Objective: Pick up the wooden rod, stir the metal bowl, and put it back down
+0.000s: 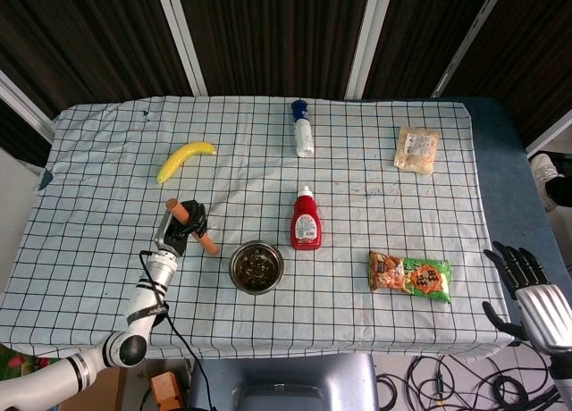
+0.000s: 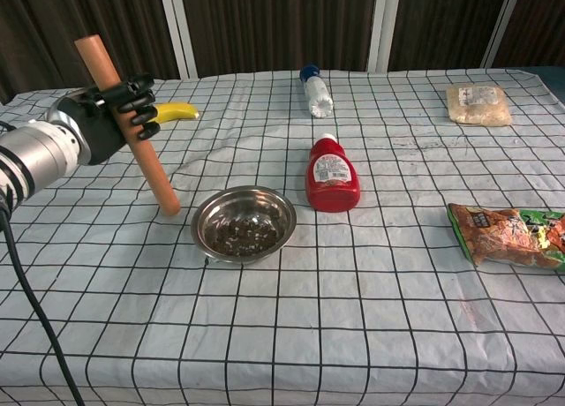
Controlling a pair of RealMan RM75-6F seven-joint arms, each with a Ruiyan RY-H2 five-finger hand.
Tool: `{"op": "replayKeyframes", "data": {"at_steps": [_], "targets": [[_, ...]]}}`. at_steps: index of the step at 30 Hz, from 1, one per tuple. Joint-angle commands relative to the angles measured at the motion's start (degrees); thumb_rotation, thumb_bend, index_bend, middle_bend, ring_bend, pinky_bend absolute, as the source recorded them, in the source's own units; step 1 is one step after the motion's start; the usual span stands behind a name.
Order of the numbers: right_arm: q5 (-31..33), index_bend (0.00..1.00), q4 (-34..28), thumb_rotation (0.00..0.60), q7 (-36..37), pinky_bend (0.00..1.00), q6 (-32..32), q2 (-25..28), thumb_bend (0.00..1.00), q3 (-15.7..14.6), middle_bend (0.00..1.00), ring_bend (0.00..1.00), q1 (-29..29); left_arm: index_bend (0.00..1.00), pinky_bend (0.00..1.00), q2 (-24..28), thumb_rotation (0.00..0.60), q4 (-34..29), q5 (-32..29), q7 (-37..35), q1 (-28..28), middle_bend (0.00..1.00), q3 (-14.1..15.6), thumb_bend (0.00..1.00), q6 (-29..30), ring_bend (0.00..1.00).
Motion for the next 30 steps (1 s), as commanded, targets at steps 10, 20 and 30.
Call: {"op": "replayKeyframes", "data": {"at_steps": [10,20,30], "targets": [[0.5,0.0,-0.3,0.6,1.0,0.0,-1.9,0.6,0.31,-0.2,0.0,0.0,0.8,0.96,1.0,0.4,0.6,-9.1,9.9,3.0,3.0,1.0,1.8,0.95,15.9,0.91],[-0.5,0.0,0.8,0.6,6.3,0.0,-0.5,2.1,0.32,-0.6,0.0,0.0,0.6,0.96,1.0,-8.4,0.6,-4.1,12.4,9.5,-5.3,1.0,4.0,0.93,15.9,0.9],[-1.1,0.0,2.6,0.6,11.0,0.0,1.2,3.0,0.32,-0.8,0.0,0.0,0.2,0.96,1.0,-13.2,0.6,3.4,13.6,7.0,-8.4,1.0,7.4,0.93,15.4,0.9]]}}
